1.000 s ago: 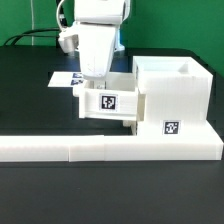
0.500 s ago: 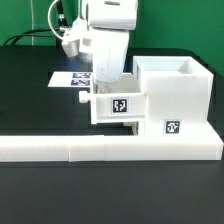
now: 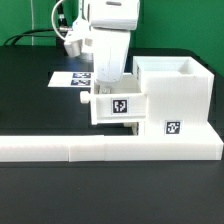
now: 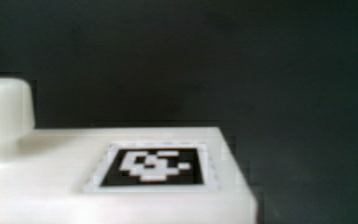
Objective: Assemble drawer
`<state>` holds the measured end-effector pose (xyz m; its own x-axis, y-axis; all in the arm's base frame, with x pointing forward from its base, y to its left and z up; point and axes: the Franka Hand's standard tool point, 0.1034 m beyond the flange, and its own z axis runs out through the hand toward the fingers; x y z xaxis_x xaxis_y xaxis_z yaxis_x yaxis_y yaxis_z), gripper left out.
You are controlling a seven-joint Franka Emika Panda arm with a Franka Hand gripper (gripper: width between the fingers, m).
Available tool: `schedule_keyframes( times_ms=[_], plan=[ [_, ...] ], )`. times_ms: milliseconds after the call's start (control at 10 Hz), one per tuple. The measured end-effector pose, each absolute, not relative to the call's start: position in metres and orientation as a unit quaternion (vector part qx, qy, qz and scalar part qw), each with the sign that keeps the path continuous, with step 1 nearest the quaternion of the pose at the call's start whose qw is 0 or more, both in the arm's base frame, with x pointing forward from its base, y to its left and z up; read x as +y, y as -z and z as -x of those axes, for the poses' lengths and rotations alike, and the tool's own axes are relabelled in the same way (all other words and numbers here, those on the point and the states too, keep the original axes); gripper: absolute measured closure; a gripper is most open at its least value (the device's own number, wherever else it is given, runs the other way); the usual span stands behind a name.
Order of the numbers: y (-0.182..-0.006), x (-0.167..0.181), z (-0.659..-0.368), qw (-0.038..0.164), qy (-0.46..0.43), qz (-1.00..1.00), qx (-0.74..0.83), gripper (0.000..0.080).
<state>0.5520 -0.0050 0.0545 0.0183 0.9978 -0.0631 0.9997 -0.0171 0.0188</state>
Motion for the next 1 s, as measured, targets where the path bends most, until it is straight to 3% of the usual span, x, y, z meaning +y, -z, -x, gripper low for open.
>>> schedule_keyframes(
  times_ms=[400,1000],
  plan=[
    [-0.0534,-0.0065,-0.551,0.039,0.005,-0.714,0.699,0.0757],
    [-0.0525,-0.0032,-0.551,0.037,0.01,-0.716,0.697,0.0757]
  ],
)
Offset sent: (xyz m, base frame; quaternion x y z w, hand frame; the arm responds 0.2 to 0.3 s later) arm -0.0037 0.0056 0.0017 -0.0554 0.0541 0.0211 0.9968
